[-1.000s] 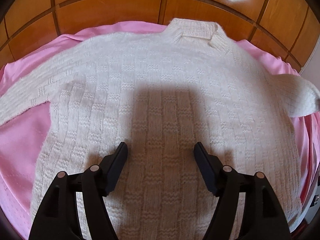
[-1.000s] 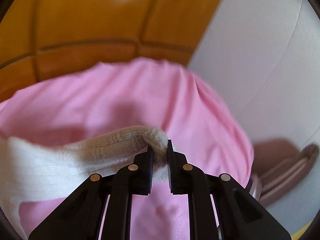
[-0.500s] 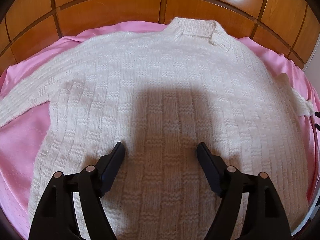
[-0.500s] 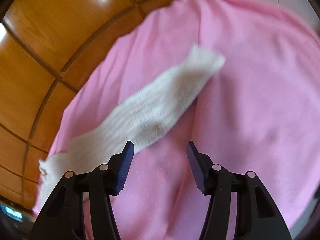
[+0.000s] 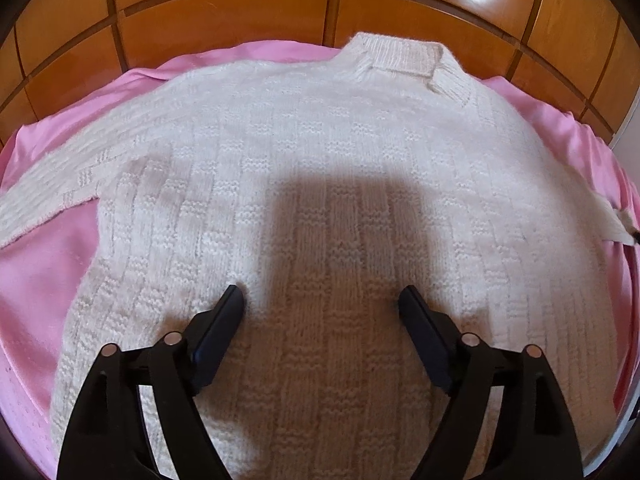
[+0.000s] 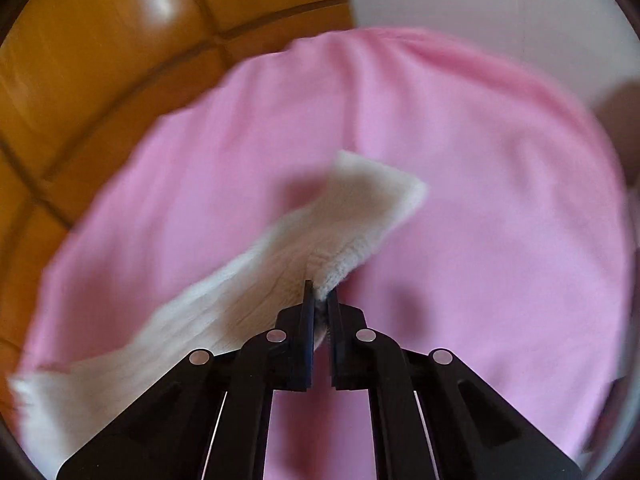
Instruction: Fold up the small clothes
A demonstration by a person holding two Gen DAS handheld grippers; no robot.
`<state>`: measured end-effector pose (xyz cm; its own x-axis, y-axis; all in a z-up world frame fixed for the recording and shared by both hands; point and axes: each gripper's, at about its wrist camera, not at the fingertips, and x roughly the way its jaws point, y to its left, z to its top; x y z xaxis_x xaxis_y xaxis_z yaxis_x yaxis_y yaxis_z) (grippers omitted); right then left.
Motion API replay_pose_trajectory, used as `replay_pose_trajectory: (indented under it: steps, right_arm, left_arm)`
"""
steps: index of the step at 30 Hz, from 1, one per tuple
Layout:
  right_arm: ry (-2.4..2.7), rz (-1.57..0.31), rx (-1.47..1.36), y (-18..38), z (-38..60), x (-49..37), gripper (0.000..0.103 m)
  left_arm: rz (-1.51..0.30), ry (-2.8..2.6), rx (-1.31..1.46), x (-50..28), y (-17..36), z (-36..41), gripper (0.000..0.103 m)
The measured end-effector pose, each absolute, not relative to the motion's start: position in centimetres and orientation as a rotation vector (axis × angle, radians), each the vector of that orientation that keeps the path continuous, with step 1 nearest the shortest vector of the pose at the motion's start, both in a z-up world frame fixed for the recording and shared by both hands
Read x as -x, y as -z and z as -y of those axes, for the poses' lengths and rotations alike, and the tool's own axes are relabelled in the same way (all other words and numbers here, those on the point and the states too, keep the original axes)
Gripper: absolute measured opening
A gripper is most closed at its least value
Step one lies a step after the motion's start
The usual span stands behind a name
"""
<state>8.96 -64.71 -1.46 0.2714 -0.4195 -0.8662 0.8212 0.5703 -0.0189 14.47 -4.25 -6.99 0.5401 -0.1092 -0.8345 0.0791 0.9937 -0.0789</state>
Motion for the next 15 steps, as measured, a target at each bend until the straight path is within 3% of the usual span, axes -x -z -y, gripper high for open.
replay_pose_trajectory:
  steps: [5,6,7,9,15]
  right_arm:
    - [0.859,-1.012,-0.563,3.6,65.9,-7.8,0.008]
    - [0.831,-0.987,-0.600,3.2,65.4,-7.5,0.025]
    - [0.815,-0.978,-0.600,2.8,64.9,-7.3,0.049]
    - [0.796,-0.960,-0.555,1.5,63.2,-6.5,0.062]
    - [0.406,-1.021,-0.581,-0.7,54.0,-3.6,0.062]
  left_arm:
    - [-1.007,0.143,0.057,-14.8,6.7,3.5,0.087]
    - [-1.008,0.148,0.072,-14.7,6.4,3.1,0.087]
    - [-1.007,0.146,0.081,-14.5,6.2,2.8,0.087]
    - [-0.996,0.149,0.108,-13.7,5.3,1.7,0.086]
    - [-0.932,0.105,0.153,-9.7,3.1,-3.5,0.085]
